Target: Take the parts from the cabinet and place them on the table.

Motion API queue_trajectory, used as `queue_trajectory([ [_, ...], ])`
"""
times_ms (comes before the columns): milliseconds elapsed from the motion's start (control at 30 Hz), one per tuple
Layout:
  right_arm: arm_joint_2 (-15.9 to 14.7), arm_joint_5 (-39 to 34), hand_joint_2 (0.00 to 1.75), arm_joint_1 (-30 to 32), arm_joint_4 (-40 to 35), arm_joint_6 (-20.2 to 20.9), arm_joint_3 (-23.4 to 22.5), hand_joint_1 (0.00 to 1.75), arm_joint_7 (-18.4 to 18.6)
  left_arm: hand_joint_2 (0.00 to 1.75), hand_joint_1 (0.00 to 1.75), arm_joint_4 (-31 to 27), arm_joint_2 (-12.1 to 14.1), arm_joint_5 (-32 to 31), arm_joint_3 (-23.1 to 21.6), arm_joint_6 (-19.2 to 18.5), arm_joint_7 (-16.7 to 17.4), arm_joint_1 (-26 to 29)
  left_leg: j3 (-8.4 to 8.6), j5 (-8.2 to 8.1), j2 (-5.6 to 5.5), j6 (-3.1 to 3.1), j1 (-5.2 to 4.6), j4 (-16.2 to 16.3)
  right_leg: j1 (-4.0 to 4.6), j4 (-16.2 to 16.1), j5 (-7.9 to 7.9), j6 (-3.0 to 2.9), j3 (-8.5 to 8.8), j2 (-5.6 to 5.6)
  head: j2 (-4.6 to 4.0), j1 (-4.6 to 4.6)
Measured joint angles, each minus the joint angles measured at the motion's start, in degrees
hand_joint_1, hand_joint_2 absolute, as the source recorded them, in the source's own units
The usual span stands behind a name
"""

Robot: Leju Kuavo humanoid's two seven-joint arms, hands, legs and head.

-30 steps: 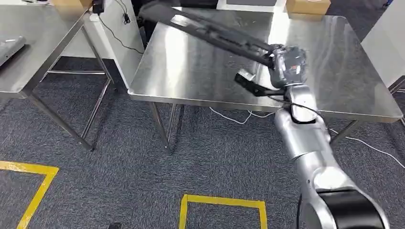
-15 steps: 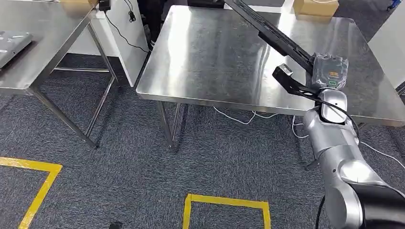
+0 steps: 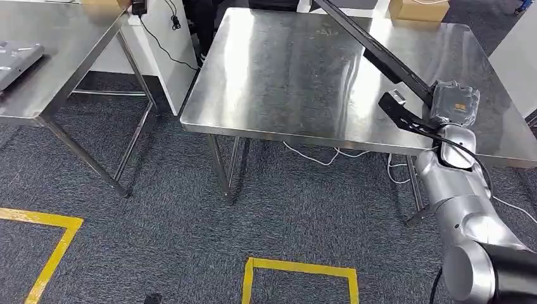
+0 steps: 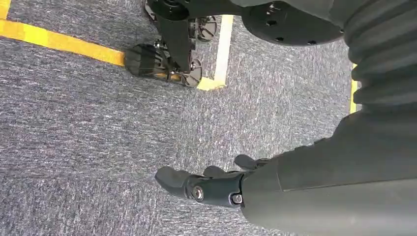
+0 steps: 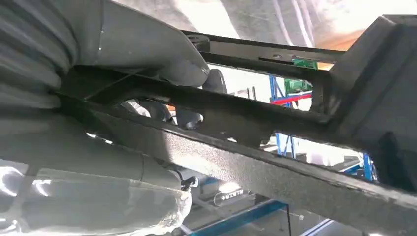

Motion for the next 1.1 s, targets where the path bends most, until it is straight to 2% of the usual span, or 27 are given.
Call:
queue_trajectory([
  [433, -1.31, 0.9, 1.75, -0.03, 1.35, 0.59, -1.33, 1.71, -0.26, 1.75, 0.0, 0.0, 0.9, -0.02, 0.39, -0.44, -0.83, 0.11, -0.01, 0.0, 0.0, 0.0, 0.01, -0.02, 0.01, 0.01, 0.0, 0.0, 0.0, 0.01, 0.0, 0.0],
  [467, -1.31, 1.03, 1.75, -0.03, 1.42, 0.83, -1.33, 1.71, -0.35, 1.75, 0.0, 0.0, 0.92, -0.02, 0.39, -0.44, -0.83, 0.1, -0.29, -0.21, 0.0, 0.13, -0.14, 0.23, -0.3, -0.29, 0.12, 0.19, 0.14, -0.05, 0.0, 0.0],
  [500, -1.23, 1.29, 1.75, -0.06, 1.46, 0.92, -1.33, 1.71, -0.39, 1.75, 0.0, 0.0, 1.12, -0.04, 0.39, -0.37, -0.83, 0.1, -0.26, -0.57, -0.01, 0.89, -0.11, 0.19, -1.3, -0.46, 0.11, 0.76, 0.21, -0.22, 0.0, -0.22],
  [567, -1.05, 1.86, 1.75, -0.4, 1.44, 0.98, -1.33, 1.71, -0.48, 1.75, 0.0, 0.0, 1.16, -0.09, 0.39, -0.48, -0.79, 0.08, 0.37, -0.35, -0.07, 1.72, 0.07, -0.91, -0.52, -1.2, 0.16, 1.17, 0.96, -0.24, 0.0, -0.18],
  [600, -1.18, 2.12, 1.75, -0.43, 1.46, 0.98, -1.33, 1.71, -0.54, 1.75, 0.0, 0.0, 1.16, -0.09, 0.39, -0.55, -0.79, 0.18, 1.73, 0.43, -0.06, 1.91, 0.96, -2.32, -0.54, -0.23, -0.11, 1.1, 0.25, 0.24, 0.0, 0.07],
  [633, -1.2, 2.43, 1.75, -0.55, 1.51, 1.01, -1.33, 1.71, -0.7, 1.75, 0.0, 0.0, 1.03, -0.11, 0.39, -0.57, -0.83, 0.13, 2.3, 0.63, -0.15, 2.38, 0.82, -3.08, -0.54, 2.33, -1.45, 0.52, -0.71, 1.08, 0.0, -0.13],
  [700, -1.27, 2.65, 1.75, -0.74, 1.7, 1.11, -1.36, 1.71, -0.79, 1.75, 0.0, 0.0, 1.11, -0.11, 0.48, -0.53, -0.81, -0.12, 2.45, 0.47, -0.35, 2.65, 0.87, -3.08, -0.81, 11.15, -4.92, -0.21, -5.56, 1.97, 0.0, 0.26],
  [733, -1.31, 2.69, 1.75, -0.68, 1.84, 1.23, -1.38, 1.71, -0.79, 1.75, 0.0, 0.0, 1.09, -0.11, 0.53, -0.5, -0.83, -0.13, 2.46, 0.32, -0.54, 2.61, 0.87, -3.05, -0.87, 15.98, -6.53, -0.13, -8.39, 2.21, 0.0, 0.28],
  [767, -1.29, 2.71, 1.75, -0.57, 1.99, 1.38, -1.38, 1.71, -0.81, 1.75, 0.0, 0.0, 1.09, -0.09, 0.7, -0.46, -0.83, -0.12, 2.49, 0.22, -0.81, 2.46, 0.88, -3.0, -1.0, 18.16, -6.78, 0.32, -9.89, 2.23, 0.0, 0.24],
  [800, -1.29, 2.71, 1.75, -0.43, 2.1, 1.55, -1.38, 1.71, -0.81, 1.75, 0.0, 0.0, 1.07, 0.0, 0.88, -0.39, -0.81, -0.11, 2.66, 0.05, -1.06, 2.19, 0.99, -2.96, -1.31, 17.06, -5.72, 1.01, -9.81, 2.22, 0.0, 0.26],
  [833, -1.29, 2.71, 1.75, -0.33, 2.18, 1.62, -1.38, 1.71, -0.81, 1.75, 0.0, 0.0, 1.03, 0.02, 0.96, -0.35, -0.83, -0.11, 2.8, -0.18, -1.25, 1.8, 1.25, -2.76, -1.7, 13.48, -3.76, 1.88, -8.29, 2.22, 0.0, 0.26],
  [900, -1.23, 2.71, 1.75, -0.33, 2.23, 1.64, -1.38, 1.71, -0.98, 1.75, 0.0, 0.0, 1.05, 0.02, 0.98, -0.35, -0.83, -0.12, 2.78, -1.25, -1.64, 0.39, 1.86, -1.37, -2.68, 2.34, 1.24, 3.92, -3.09, 2.18, 0.0, 0.37],
  [933, -1.14, 2.71, 1.75, -0.17, 2.45, 1.73, -1.38, 1.71, -1.01, 1.75, 0.0, -0.07, 1.31, 0.02, 1.01, -0.31, -0.83, -0.1, 2.24, -2.0, -1.77, -0.54, 1.42, -0.47, -2.58, 1.55, 1.09, 4.06, -2.61, 2.32, 0.0, 0.55],
  [967, -1.01, 2.73, 1.75, -0.35, 2.64, 1.88, -1.38, 1.71, -1.11, 1.75, 0.0, 0.02, 1.46, 0.02, 1.05, -0.26, -0.81, -0.18, 1.95, -2.47, -1.79, -0.96, 1.47, 0.53, -2.35, 1.27, 0.87, 2.88, -2.36, 2.75, 0.0, 0.83],
  [1000, -0.94, 2.73, 1.75, -0.08, 2.75, 1.88, -1.38, 1.71, -1.11, 1.75, 0.0, -0.02, 1.51, 0.02, 1.09, -0.2, -0.88, -0.16, 1.76, -2.52, -2.03, -1.01, 1.43, 0.37, -2.3, 1.78, 0.63, 2.02, -2.42, 2.57, 0.0, 0.39],
  [1067, -0.66, 2.76, 1.75, 0.15, 2.8, 1.88, -1.38, 1.71, -1.07, 1.75, 0.0, 0.0, 1.51, 0.07, 1.23, -0.2, -0.85, -0.01, 1.86, -2.95, -2.0, -1.32, 1.88, 0.53, -2.34, 2.12, 0.23, 1.37, -2.57, 2.62, 0.0, 0.22],
  [1100, -0.57, 2.8, 1.75, 0.17, 2.82, 1.88, -1.38, 1.71, -1.07, 1.75, 0.0, 0.0, 1.53, 0.04, 1.25, -0.2, -0.9, -0.02, 1.85, -3.3, -1.42, -1.64, 2.02, 1.03, -2.3, 2.19, 0.0, 1.0, -2.22, 2.71, 0.0, 0.17],
])
